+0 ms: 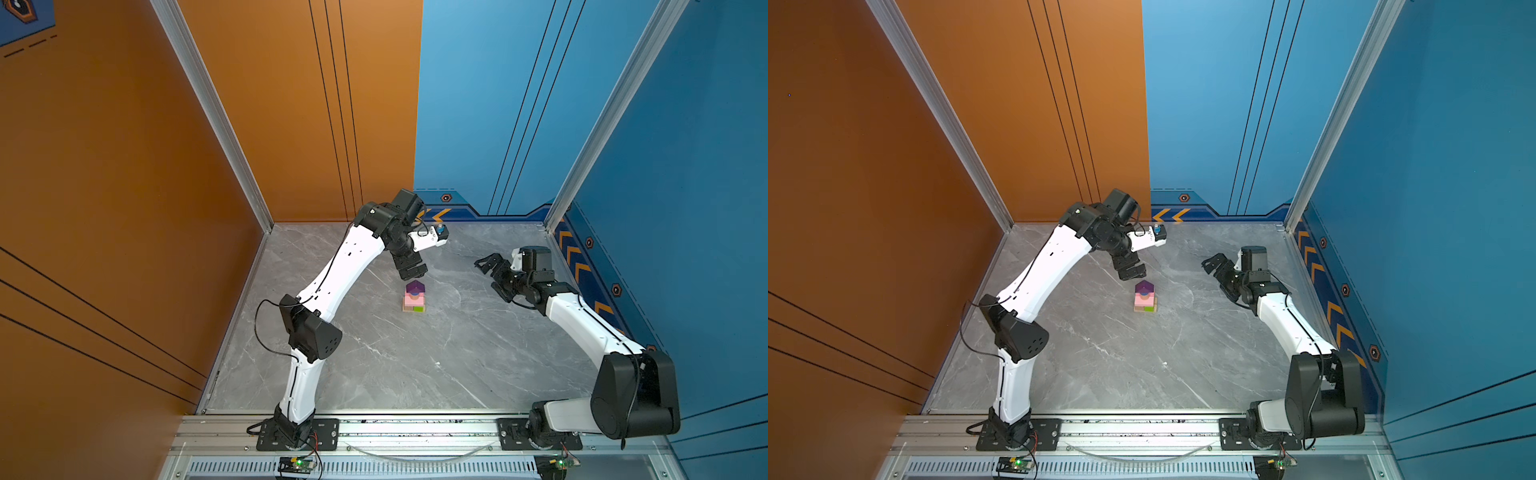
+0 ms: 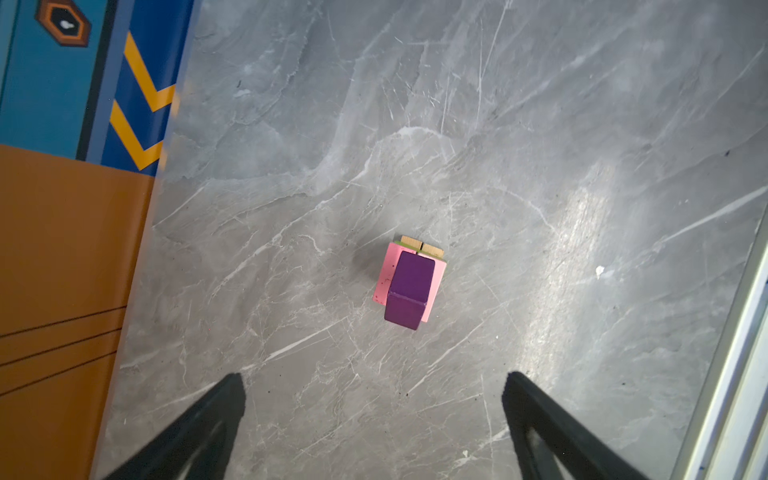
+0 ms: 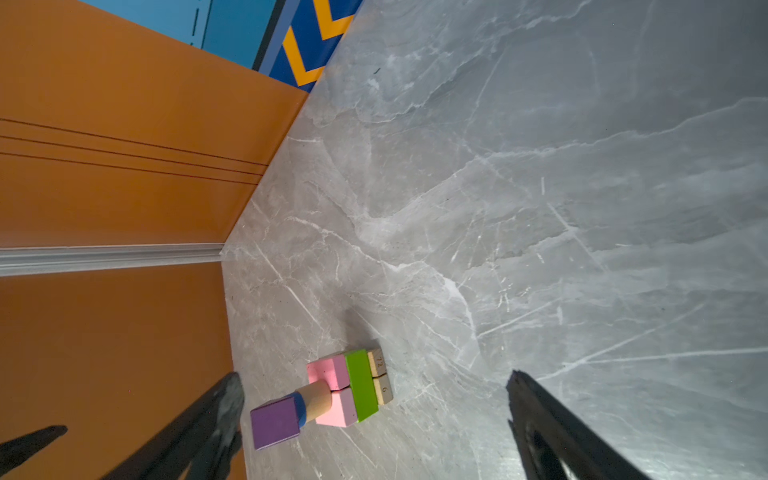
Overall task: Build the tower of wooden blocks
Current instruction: 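Swing the left gripper beside the tower while the right gripper approaches it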
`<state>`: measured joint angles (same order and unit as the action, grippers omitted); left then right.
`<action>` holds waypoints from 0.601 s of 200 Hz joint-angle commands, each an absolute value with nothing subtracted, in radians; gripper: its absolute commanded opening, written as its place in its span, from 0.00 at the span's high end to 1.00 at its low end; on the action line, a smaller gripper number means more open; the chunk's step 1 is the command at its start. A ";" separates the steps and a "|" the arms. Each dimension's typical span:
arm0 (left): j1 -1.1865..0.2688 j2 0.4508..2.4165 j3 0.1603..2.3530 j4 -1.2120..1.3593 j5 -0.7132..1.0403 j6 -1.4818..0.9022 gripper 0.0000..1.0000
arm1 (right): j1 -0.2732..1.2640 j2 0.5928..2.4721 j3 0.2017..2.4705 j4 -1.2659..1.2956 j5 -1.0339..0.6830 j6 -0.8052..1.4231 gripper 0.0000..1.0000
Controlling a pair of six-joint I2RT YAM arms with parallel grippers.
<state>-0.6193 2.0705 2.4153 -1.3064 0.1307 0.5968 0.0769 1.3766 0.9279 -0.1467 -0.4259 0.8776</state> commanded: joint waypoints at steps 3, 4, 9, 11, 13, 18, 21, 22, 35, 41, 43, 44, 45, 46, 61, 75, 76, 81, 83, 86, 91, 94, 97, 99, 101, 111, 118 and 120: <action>-0.593 2.019 2.457 -1.322 0.217 0.429 0.03 | 0.095 1.322 0.917 -0.109 -0.438 0.841 0.00; -0.592 2.018 2.457 -1.321 0.220 0.423 0.03 | 0.096 1.321 0.916 -0.110 -0.435 0.841 0.00; -0.588 2.010 2.452 -1.311 0.237 0.391 0.04 | 0.099 1.316 0.913 -0.113 -0.422 0.838 0.00; -0.587 2.005 2.450 -1.304 0.243 0.377 0.05 | 0.101 1.313 0.912 -0.113 -0.416 0.837 0.00; -0.585 2.001 2.445 -1.298 0.247 0.364 0.05 | 0.102 1.310 0.910 -0.113 -0.412 0.836 0.00; -0.581 1.989 2.433 -1.279 0.256 0.329 0.06 | 0.105 1.306 0.904 -0.109 -0.401 0.837 0.00; -0.580 1.980 2.422 -1.264 0.259 0.309 0.07 | 0.108 1.302 0.899 -0.105 -0.394 0.836 0.00; -0.580 1.977 2.417 -1.258 0.259 0.304 0.07 | 0.109 1.301 0.897 -0.104 -0.394 0.836 0.00; -0.577 1.938 2.348 -1.178 0.239 0.199 0.10 | 0.120 1.287 0.881 -0.078 -0.374 0.836 0.00; -0.577 1.923 2.319 -1.145 0.222 0.152 0.12 | 0.128 1.282 0.871 -0.067 -0.364 0.835 0.00; -0.576 1.914 2.309 -1.135 0.218 0.137 0.13 | 0.130 1.279 0.869 -0.064 -0.360 0.836 0.00; -0.575 1.911 2.306 -1.130 0.217 0.129 0.12 | 0.132 1.278 0.868 -0.063 -0.359 0.835 0.00; -0.575 1.908 2.303 -1.125 0.216 0.122 0.12 | 0.133 1.277 0.865 -0.061 -0.356 0.835 0.00; -0.575 1.905 2.296 -1.119 0.215 0.115 0.13 | 0.134 1.276 0.864 -0.060 -0.354 0.835 0.00; -0.569 1.847 2.199 -1.028 0.202 0.003 0.20 | 0.155 1.254 0.837 -0.029 -0.318 0.835 0.00; -0.564 1.765 2.065 -0.909 0.200 -0.093 0.25 | 0.176 1.234 0.819 -0.006 -0.272 0.821 0.00; -0.564 1.758 2.060 -0.899 0.199 -0.100 0.25 | 0.178 1.232 0.818 -0.005 -0.269 0.820 0.00; -0.562 1.724 1.990 -0.843 0.198 -0.128 0.27 | 0.188 1.224 0.809 0.009 -0.257 0.807 0.00; -0.561 1.708 1.963 -0.819 0.198 -0.144 0.28 | 0.191 1.222 0.804 0.017 -0.251 0.799 0.00; -0.561 1.685 1.923 -0.782 0.199 -0.165 0.28 | 0.200 1.217 0.797 0.029 -0.243 0.787 0.00; -0.560 1.645 1.853 -0.719 0.197 -0.195 0.30 | 0.210 1.210 0.790 0.042 -0.226 0.770 0.00; -0.560 1.621 1.813 -0.683 0.196 -0.213 0.32 | 0.218 1.205 0.788 0.045 -0.215 0.761 0.00; -0.558 1.598 1.772 -0.645 0.193 -0.234 0.33 | 0.224 1.202 0.788 0.045 -0.206 0.753 0.00; -0.557 1.583 1.745 -0.621 0.191 -0.247 0.34 | 0.226 1.201 0.787 0.043 -0.201 0.751 0.00; -0.557 1.568 1.719 -0.595 0.189 -0.260 0.35 | 0.230 1.201 0.787 0.042 -0.200 0.746 0.00; -0.554 1.499 1.595 -0.489 0.185 -0.311 0.37 | 0.237 1.203 0.800 0.026 -0.206 0.733 0.00; -0.551 1.452 1.523 -0.435 0.179 -0.347 0.40 | 0.234 1.213 0.818 0.004 -0.227 0.734 0.02; -0.552 1.441 1.507 -0.422 0.176 -0.358 0.41 | 0.233 1.217 0.824 -0.005 -0.234 0.733 0.03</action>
